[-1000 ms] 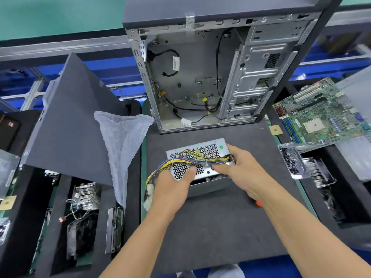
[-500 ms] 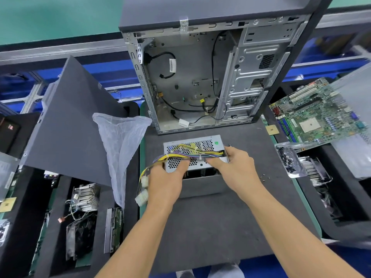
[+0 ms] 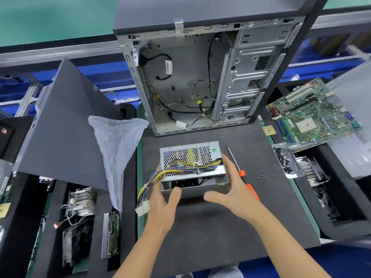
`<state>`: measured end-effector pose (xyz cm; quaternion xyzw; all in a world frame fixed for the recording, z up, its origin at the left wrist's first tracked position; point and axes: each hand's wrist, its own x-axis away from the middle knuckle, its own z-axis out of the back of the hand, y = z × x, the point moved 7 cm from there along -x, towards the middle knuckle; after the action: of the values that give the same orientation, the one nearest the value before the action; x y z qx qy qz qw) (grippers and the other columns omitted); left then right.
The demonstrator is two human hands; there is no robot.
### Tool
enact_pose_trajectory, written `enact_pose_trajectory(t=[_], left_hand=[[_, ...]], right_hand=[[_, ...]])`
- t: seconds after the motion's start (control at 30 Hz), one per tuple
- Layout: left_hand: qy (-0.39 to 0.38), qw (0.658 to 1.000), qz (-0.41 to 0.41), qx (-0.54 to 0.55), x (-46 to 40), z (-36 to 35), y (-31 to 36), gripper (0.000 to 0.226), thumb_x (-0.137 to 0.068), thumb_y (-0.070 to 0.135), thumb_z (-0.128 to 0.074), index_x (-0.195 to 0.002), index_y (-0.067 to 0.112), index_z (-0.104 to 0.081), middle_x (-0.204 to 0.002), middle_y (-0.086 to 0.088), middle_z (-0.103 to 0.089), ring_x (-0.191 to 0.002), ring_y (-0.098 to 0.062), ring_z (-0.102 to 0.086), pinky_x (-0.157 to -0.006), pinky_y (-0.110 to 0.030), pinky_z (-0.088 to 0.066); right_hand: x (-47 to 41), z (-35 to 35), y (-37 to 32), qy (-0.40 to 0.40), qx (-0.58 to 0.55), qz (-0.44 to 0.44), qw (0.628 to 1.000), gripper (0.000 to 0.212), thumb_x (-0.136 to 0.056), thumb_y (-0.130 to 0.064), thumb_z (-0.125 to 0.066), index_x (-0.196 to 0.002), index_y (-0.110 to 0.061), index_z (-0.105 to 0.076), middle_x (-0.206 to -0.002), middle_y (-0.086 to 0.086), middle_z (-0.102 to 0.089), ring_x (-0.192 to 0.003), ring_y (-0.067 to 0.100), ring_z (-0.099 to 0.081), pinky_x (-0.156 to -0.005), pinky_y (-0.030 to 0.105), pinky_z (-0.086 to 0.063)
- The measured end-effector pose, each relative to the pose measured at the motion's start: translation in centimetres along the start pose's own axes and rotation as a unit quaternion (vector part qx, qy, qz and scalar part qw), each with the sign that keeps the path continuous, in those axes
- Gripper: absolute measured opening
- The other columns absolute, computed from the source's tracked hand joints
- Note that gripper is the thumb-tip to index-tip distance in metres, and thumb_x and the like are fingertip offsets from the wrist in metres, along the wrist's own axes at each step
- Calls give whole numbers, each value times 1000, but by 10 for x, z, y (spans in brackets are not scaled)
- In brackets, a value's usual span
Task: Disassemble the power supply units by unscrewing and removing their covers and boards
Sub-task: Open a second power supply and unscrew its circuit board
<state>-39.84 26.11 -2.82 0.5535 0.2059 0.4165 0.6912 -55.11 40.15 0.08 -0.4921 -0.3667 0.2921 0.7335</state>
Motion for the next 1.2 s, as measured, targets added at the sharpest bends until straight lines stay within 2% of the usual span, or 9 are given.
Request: enact_pose_trajectory(t=[0.13, 0.23, 0.37, 0.47, 0.57, 0.67, 0.73, 0.9, 1.2], left_hand=[[-10, 999, 36, -13, -7, -1, -21, 76, -76, 49, -43, -121, -12, -51, -66, 7, -48, -63, -7, -42, -71, -23, -41], [-11, 998, 56, -32, -10, -3, -25, 74, -84, 43, -42, -109, -26, -46, -67, -18, -47, -63, -20, -41, -63, -31, -37], [-4, 997, 50, -55, -12, -7, -23, 105, -66, 62, -27, -108, -33, -37, -57, 5, -33, -53, -8, -38, -52, -22, -32], [4, 998, 60, -18, -16, -10, -20, 102, -71, 65, -28, -130, -16, -43, -87, -12, -57, -76, -4, -50, -74, -18, -42], [17, 998, 59, 14, -24, -10, -8, 91, -75, 73, -28, -152, 25, -36, -124, 17, -55, -110, 12, -47, -90, -2, -30], [24, 997, 73, -17, -33, -7, 11, 54, -77, 81, -25, -117, 56, -50, -101, 45, -57, -98, 22, -50, -81, -1, -34], [30, 995, 86, -36, -40, -3, 20, 55, -75, 87, -21, -98, 49, -53, -90, 36, -61, -90, 15, -56, -73, -11, -39], [-15, 975, 156, -158, -62, 2, 26, 109, -71, 95, -17, -134, 16, -57, -130, -5, -60, -119, -29, -55, -95, -41, -46], [-33, 955, 191, -225, -70, 4, 16, 83, -91, 77, -17, -115, 13, -64, -121, -14, -62, -112, -35, -56, -103, -47, -44]], right_hand=[[-6, 2, 15, 37, 82, 14, 996, 114, -62, -40, -90, -130, -79, -7, -116, -66, -25, -108, -41, -24, -75, -16, -16], [-14, -1, 27, 28, 41, -5, 999, 105, -66, -36, -89, -131, -77, -18, -129, -51, -40, -118, -30, -35, -84, -10, -28], [-18, 2, 37, 48, 15, -27, 998, 93, -66, -35, -90, -138, -57, -35, -128, -36, -55, -118, -16, -49, -83, -5, -36], [-23, 4, 37, 49, 5, -37, 998, 93, -65, -38, -90, -140, -51, -36, -127, -34, -56, -115, -15, -51, -81, -2, -40], [-31, 5, 33, 44, -25, -43, 998, 85, -68, -33, -90, -135, -47, -42, -123, -29, -62, -113, -11, -56, -80, 1, -44], [-39, 9, 21, 46, -51, -41, 997, 73, -70, -30, -90, -130, -40, -50, -116, -24, -67, -106, -7, -62, -78, 4, -46], [-44, 14, 13, 60, -67, -48, 995, 62, -71, -36, -88, -125, -34, -56, -111, -23, -70, -101, -4, -66, -74, 8, -50], [-58, 17, 0, 93, 30, -156, 983, 67, -63, -81, -66, -106, -30, -65, -100, -19, -70, -82, -7, -66, -56, 11, -48], [-68, 11, 14, 92, 153, -267, 947, 92, -70, -93, -39, -103, -10, -62, -94, 0, -61, -79, 13, -54, -56, 24, -32]])
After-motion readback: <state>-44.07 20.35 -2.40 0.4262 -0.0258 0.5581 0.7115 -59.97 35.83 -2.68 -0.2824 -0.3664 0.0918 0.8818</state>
